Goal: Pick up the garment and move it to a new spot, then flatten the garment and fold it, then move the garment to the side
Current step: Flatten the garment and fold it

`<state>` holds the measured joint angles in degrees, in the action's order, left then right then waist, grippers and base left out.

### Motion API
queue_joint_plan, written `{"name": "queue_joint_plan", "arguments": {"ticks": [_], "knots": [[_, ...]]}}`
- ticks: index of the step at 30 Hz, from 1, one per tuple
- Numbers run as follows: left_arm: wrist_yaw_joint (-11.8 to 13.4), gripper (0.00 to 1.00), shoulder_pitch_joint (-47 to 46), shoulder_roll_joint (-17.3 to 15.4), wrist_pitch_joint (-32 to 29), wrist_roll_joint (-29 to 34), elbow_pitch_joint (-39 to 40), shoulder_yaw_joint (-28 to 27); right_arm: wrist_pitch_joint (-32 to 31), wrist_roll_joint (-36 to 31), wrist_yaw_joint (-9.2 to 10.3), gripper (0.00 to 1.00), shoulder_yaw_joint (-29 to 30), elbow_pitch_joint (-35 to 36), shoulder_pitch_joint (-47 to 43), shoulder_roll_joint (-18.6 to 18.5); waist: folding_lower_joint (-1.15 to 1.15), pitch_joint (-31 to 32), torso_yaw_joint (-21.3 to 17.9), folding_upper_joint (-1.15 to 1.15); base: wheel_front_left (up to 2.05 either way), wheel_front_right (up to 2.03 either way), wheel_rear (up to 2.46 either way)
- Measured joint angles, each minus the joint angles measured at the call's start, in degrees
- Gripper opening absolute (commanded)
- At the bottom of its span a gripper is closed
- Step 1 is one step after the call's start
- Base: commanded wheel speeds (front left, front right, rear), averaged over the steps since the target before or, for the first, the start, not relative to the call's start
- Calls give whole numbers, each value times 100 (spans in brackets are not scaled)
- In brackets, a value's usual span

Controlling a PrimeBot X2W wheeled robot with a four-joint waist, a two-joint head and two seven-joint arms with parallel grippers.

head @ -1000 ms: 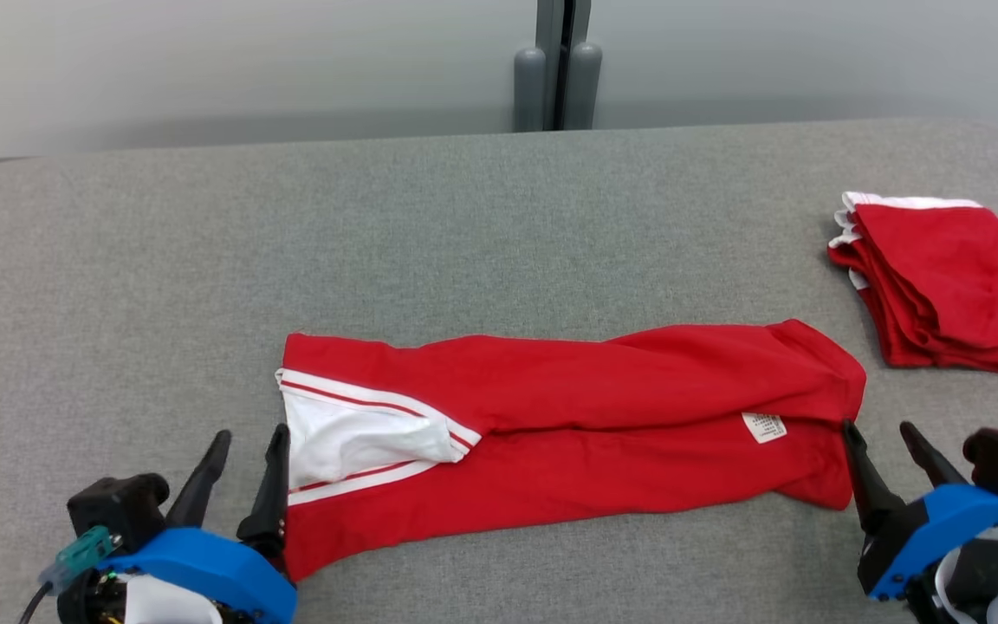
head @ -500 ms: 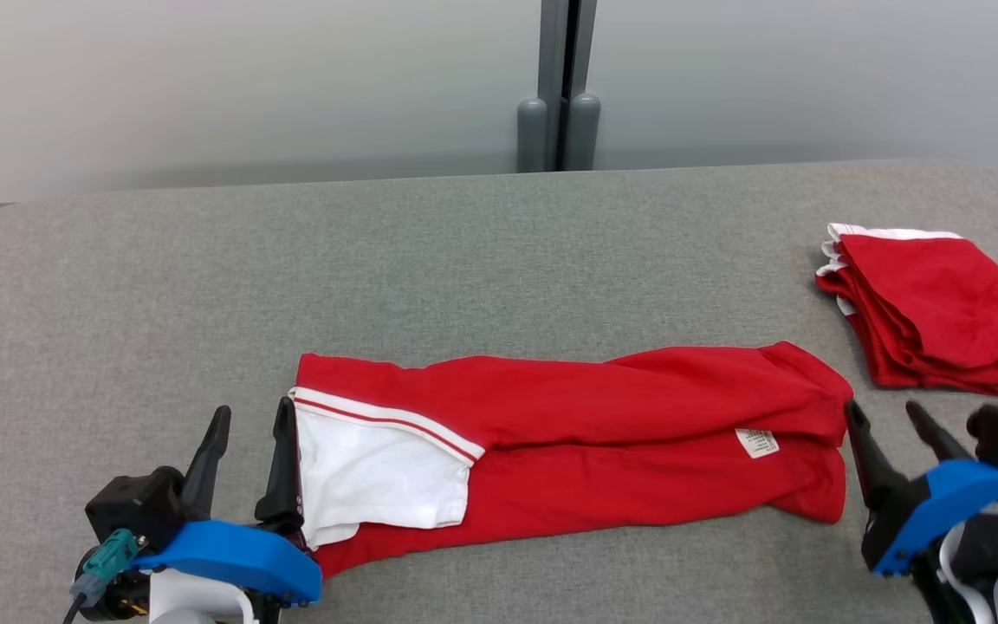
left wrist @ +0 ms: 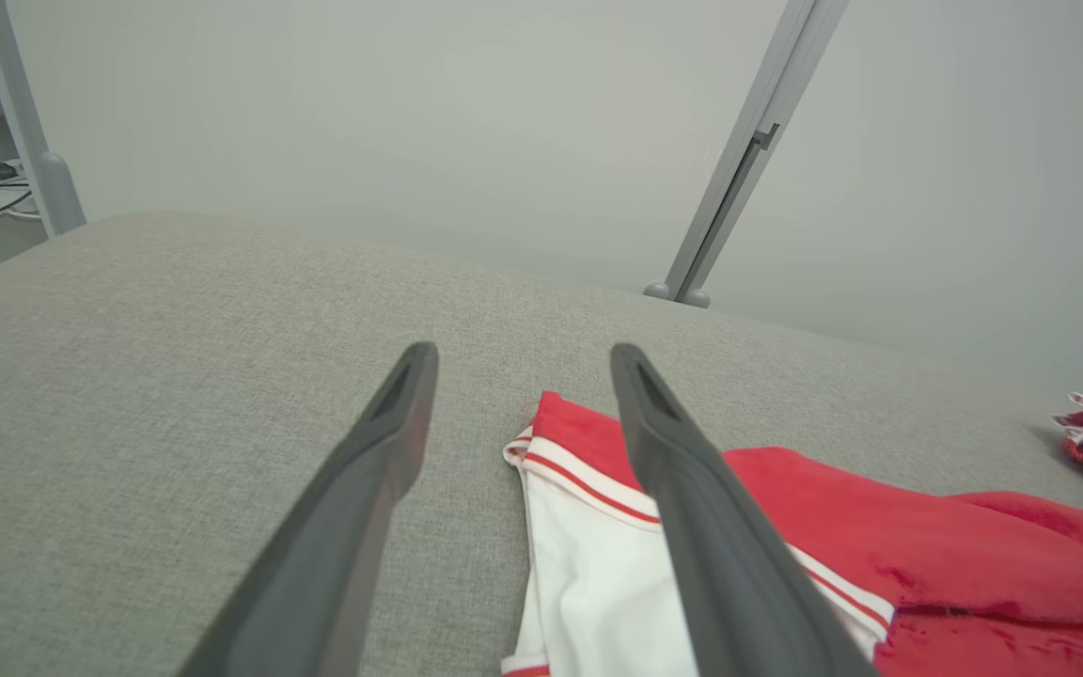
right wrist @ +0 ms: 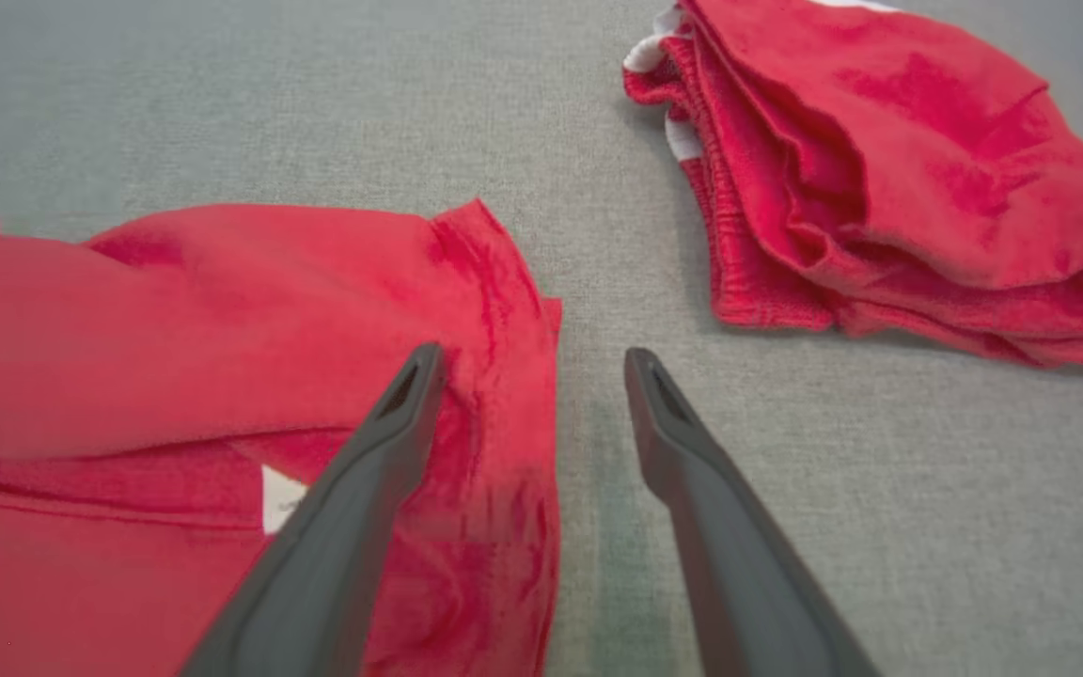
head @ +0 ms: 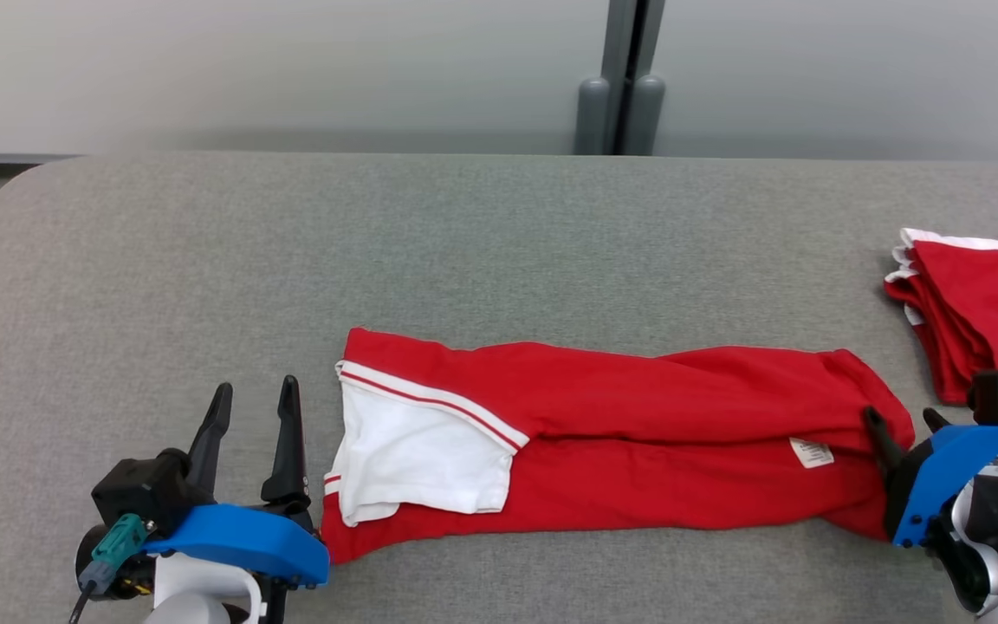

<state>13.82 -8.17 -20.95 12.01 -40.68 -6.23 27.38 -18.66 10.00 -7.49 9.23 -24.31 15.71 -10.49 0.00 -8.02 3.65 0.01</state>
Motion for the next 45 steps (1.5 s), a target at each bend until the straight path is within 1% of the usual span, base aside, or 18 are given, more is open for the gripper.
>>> {"name": "queue_joint_plan", "arguments": {"ticks": [4,8,13,19,20,21,23,30,34,40,41,45], "knots": [[37,100,-25,-27,-7,43,74,3,-79,-1,0,100,-86,-413,38,-91,0,-68,137,0,0,0,0],[80,100,-25,-35,-7,43,110,-2,-142,159,0,100,-293,-617,37,-99,0,-114,207,0,0,0,0],[103,100,-25,-40,-7,43,151,-1,-194,258,0,100,-566,-847,128,-193,0,-128,203,0,0,0,0],[129,100,-42,-54,-7,43,174,-2,-232,248,1,100,-765,-1267,434,-221,-1,-144,146,-1,0,0,0],[129,100,-51,-55,-7,43,180,-2,-236,248,1,49,-795,-1348,500,-219,-1,-149,136,-1,0,0,0],[130,100,-55,-56,-7,43,182,-3,-235,244,1,41,-818,-1411,551,-211,-1,-152,126,-1,0,0,0],[130,100,-55,-63,-7,42,181,-2,-220,221,0,1,-873,-1555,660,-204,0,-151,104,-1,0,0,0],[162,100,-43,-99,-5,33,179,-35,15,286,-5,0,-965,-1864,896,-169,0,-119,-66,-1,0,0,0],[175,100,-24,-100,-7,24,176,-20,81,427,-7,0,-988,-1750,923,-332,0,-62,-224,0,0,0,0],[177,100,9,-93,-7,-8,154,19,-1,720,-5,0,-973,-1080,748,-827,0,44,-474,0,0,0,0],[181,100,25,-96,-4,-9,158,23,-101,817,-2,0,-937,-791,606,-929,0,77,-554,0,0,0,0],[196,100,79,-112,-5,-9,160,26,-304,931,-1,0,-860,-191,305,-956,0,138,-693,0,0,0,0]]}}
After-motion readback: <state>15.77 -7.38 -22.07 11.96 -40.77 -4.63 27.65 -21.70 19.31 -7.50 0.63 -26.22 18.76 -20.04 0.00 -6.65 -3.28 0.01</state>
